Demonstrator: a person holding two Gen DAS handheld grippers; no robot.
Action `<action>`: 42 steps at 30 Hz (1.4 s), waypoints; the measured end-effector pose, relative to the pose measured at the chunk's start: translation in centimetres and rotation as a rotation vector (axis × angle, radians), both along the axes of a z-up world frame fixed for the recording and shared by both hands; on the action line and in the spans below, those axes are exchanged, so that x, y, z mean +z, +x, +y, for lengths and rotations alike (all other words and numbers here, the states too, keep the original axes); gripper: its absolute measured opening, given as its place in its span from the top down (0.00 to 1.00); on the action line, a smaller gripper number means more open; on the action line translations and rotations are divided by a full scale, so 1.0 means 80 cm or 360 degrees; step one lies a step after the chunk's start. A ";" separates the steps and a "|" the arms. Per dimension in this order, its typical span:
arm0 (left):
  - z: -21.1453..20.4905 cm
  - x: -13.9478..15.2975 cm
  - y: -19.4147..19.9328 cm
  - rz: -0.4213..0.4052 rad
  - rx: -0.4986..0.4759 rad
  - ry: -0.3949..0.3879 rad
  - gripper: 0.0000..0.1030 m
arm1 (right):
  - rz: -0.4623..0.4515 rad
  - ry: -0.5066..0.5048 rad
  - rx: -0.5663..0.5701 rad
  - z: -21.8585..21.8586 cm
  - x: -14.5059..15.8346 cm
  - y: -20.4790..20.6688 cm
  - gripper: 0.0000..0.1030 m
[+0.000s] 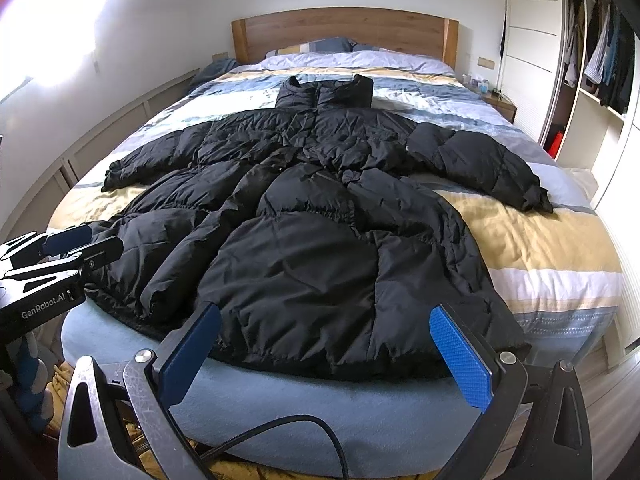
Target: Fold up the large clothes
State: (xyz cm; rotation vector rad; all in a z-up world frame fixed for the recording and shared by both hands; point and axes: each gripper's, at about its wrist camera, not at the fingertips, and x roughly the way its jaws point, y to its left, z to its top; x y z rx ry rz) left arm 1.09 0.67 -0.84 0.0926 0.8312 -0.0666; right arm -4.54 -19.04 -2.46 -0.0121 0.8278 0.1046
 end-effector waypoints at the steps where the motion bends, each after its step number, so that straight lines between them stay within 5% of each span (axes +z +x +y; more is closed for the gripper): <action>1: -0.001 0.000 -0.001 0.0002 0.0004 -0.0002 0.46 | 0.0001 -0.0002 0.0002 0.000 0.000 0.001 0.00; 42: 0.006 -0.032 0.035 0.0123 -0.0020 -0.0029 0.46 | 0.0094 -0.0044 -0.0020 0.003 -0.017 0.031 0.00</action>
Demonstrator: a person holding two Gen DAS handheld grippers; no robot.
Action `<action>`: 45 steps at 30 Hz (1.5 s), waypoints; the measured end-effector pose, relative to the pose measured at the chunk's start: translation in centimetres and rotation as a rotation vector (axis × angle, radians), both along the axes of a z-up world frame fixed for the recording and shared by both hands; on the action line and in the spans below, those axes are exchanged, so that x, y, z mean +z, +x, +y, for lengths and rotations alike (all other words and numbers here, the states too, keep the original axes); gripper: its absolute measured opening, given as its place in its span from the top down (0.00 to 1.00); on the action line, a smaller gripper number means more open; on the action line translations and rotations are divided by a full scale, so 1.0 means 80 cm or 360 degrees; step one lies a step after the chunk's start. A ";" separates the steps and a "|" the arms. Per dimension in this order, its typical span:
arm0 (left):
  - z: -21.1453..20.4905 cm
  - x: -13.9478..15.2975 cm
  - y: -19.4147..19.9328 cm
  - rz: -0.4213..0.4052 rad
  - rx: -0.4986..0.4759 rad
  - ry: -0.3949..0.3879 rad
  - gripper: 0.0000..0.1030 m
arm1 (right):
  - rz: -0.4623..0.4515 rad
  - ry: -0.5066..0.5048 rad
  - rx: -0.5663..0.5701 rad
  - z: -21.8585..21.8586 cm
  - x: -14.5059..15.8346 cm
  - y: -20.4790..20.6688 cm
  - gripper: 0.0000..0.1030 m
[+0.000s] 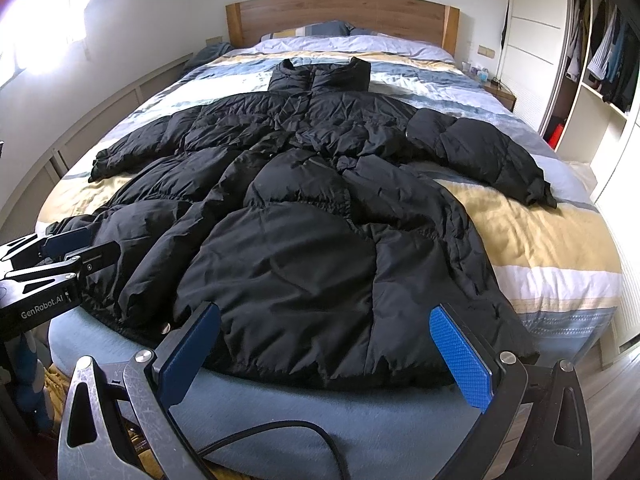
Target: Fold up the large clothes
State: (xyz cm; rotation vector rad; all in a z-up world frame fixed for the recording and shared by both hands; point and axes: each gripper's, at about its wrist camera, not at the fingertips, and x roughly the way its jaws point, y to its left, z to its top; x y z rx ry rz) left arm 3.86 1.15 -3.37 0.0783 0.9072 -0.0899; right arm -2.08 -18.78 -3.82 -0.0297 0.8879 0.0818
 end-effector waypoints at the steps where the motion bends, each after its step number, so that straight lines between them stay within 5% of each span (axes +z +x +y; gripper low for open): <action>1: 0.001 0.000 0.000 0.0004 -0.0001 -0.0001 0.46 | 0.0003 0.0002 0.0001 0.000 0.000 0.000 0.01; 20: 0.025 0.000 0.033 0.0034 0.0061 0.0044 0.46 | -0.0016 0.0005 -0.0017 -0.010 0.011 0.031 0.00; 33: 0.066 0.087 0.120 -0.0184 0.0167 0.0195 0.46 | -0.0298 0.0010 -0.0094 -0.045 0.101 0.111 0.00; 39: 0.084 0.133 0.180 -0.0243 0.0195 0.0171 0.46 | -0.0440 0.0048 -0.0177 -0.078 0.142 0.172 0.00; 45: 0.116 0.163 0.239 -0.0265 0.0317 0.0066 0.46 | -0.0400 0.0189 -0.0371 -0.141 0.123 0.247 0.00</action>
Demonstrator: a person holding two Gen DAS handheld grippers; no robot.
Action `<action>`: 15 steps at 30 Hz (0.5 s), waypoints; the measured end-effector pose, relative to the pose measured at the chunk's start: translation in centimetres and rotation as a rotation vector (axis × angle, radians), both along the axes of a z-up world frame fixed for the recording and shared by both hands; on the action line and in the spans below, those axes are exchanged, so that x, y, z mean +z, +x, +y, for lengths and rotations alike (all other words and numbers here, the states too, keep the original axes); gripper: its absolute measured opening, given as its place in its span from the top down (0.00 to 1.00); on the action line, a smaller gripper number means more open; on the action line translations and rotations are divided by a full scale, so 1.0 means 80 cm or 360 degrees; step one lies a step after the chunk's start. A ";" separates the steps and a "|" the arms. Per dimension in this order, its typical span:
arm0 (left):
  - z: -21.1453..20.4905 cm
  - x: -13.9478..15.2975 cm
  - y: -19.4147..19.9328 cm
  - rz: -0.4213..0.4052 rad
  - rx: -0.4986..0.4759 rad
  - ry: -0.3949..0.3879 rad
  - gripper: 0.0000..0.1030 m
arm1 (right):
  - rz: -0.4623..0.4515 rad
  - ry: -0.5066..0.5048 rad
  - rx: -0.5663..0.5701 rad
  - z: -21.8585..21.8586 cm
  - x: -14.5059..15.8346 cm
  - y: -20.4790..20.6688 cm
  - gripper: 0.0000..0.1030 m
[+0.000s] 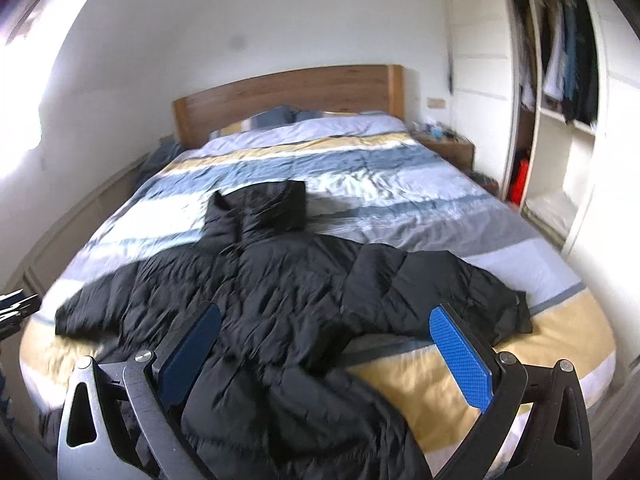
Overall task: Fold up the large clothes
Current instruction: 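Move the right tool to the coat's sleeve cuff and grasp it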
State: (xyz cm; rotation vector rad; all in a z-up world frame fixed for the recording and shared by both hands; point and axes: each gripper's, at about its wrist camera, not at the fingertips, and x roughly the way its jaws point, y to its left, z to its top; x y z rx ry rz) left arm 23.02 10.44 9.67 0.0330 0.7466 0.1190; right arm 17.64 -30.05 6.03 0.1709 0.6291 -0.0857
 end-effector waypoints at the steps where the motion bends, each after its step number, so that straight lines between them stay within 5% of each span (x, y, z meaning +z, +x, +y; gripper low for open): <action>1: 0.007 0.005 0.013 -0.0005 0.0031 -0.0011 0.46 | 0.0028 0.0047 -0.0039 -0.014 -0.013 0.013 0.00; 15: 0.048 -0.047 0.110 0.0142 0.0189 -0.0190 0.46 | 0.0344 0.0552 -0.0558 -0.194 -0.211 0.064 0.00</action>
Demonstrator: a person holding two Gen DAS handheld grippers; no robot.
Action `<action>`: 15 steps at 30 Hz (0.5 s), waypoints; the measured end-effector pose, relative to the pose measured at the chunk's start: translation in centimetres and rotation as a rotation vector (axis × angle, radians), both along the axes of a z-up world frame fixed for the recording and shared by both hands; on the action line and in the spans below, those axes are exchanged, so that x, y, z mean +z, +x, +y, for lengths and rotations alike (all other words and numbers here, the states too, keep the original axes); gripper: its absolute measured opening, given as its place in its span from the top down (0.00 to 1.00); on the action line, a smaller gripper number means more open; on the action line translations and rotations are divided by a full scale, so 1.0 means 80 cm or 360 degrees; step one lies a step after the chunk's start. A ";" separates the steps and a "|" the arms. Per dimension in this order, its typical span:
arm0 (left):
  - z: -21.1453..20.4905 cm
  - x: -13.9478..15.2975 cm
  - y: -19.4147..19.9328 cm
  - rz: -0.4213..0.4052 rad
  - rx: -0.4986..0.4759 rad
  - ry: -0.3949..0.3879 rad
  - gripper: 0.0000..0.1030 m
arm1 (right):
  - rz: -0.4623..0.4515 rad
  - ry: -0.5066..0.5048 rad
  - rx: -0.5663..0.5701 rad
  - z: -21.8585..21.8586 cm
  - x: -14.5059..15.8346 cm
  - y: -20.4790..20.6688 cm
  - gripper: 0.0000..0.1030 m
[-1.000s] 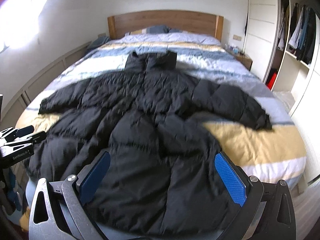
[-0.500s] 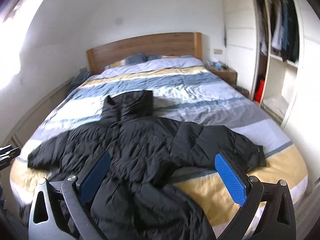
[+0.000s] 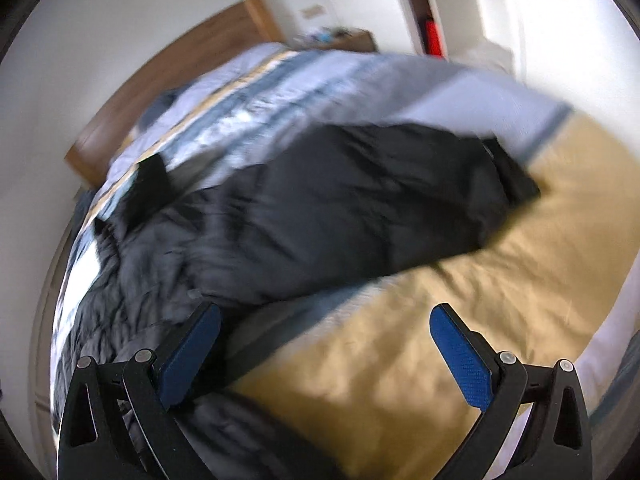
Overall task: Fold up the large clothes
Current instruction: 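Move the right tool to the coat's sleeve cuff and grasp it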
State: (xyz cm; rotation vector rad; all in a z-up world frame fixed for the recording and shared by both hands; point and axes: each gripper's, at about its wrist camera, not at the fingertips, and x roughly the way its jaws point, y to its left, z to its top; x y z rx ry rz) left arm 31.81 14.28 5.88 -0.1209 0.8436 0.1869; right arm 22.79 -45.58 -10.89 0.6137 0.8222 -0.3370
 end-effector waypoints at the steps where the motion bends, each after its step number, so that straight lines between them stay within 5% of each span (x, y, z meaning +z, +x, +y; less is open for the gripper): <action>1: -0.001 -0.011 0.005 0.0033 0.0003 -0.0008 0.46 | 0.0005 0.0030 -0.0023 -0.011 -0.009 0.000 0.00; 7: -0.014 -0.050 0.022 0.0151 0.0001 -0.0006 0.46 | -0.0052 0.0362 -0.0191 -0.079 -0.070 -0.007 0.00; 15: -0.021 -0.068 0.031 0.0199 0.0009 -0.0022 0.46 | -0.0262 0.0559 -0.0331 -0.129 -0.092 -0.002 0.00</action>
